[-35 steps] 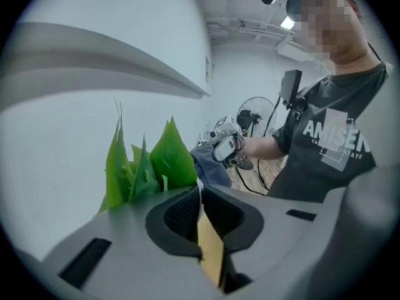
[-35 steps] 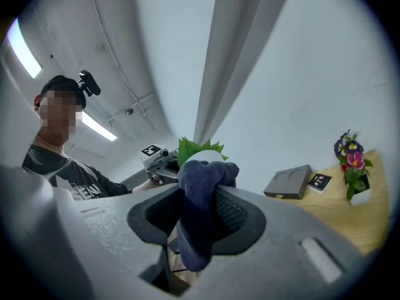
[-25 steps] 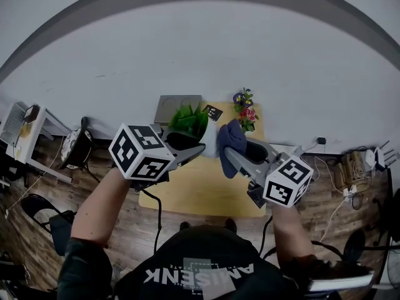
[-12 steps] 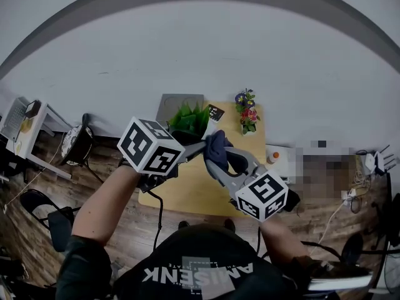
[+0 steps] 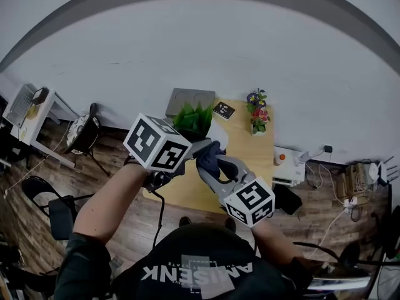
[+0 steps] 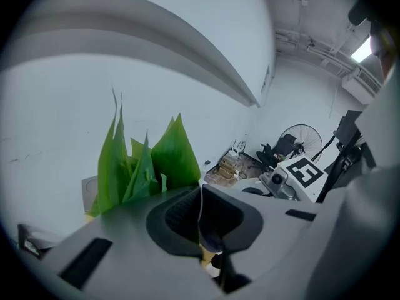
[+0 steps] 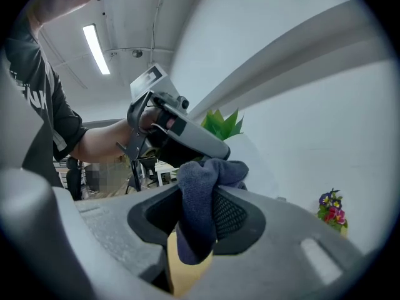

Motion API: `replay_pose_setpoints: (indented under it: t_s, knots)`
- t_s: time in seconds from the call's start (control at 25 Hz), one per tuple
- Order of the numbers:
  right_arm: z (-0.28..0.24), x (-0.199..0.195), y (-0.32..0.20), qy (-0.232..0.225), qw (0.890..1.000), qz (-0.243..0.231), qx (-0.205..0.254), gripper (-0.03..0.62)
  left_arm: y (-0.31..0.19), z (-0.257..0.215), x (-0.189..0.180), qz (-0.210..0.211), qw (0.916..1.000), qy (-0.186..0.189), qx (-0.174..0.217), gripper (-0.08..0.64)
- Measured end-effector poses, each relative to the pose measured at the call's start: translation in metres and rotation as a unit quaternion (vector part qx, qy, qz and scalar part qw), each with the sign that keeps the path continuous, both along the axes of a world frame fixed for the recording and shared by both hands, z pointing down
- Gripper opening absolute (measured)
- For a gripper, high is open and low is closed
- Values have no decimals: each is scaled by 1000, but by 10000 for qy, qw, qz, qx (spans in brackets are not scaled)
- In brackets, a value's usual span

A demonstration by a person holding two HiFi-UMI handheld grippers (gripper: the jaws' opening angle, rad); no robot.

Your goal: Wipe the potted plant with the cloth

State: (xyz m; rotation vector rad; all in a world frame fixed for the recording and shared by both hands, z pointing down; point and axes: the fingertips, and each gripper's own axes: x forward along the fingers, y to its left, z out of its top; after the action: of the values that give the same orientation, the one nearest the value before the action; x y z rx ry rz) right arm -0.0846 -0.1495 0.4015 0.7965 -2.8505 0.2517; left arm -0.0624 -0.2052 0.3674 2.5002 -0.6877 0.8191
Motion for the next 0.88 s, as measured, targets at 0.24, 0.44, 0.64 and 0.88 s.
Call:
replay_pose_setpoints:
  t_s: [0.24, 0.44, 0.64, 0.88]
  knots:
    - [15, -23, 9, 201, 9990, -375, -121, 130, 6, 5, -4, -35, 10000, 28, -24, 11]
    - [14, -19, 13, 146, 9990, -380, -165, 132, 3, 9, -23, -142, 9999, -57, 42, 12]
    - [3, 6, 5, -12, 9998, -98, -173, 132, -4, 20, -43, -209, 9991, -323, 153, 12]
    - [-3, 50, -10, -47, 9987, 478, -188, 132, -1, 55, -49, 74, 9927, -1143, 387, 14]
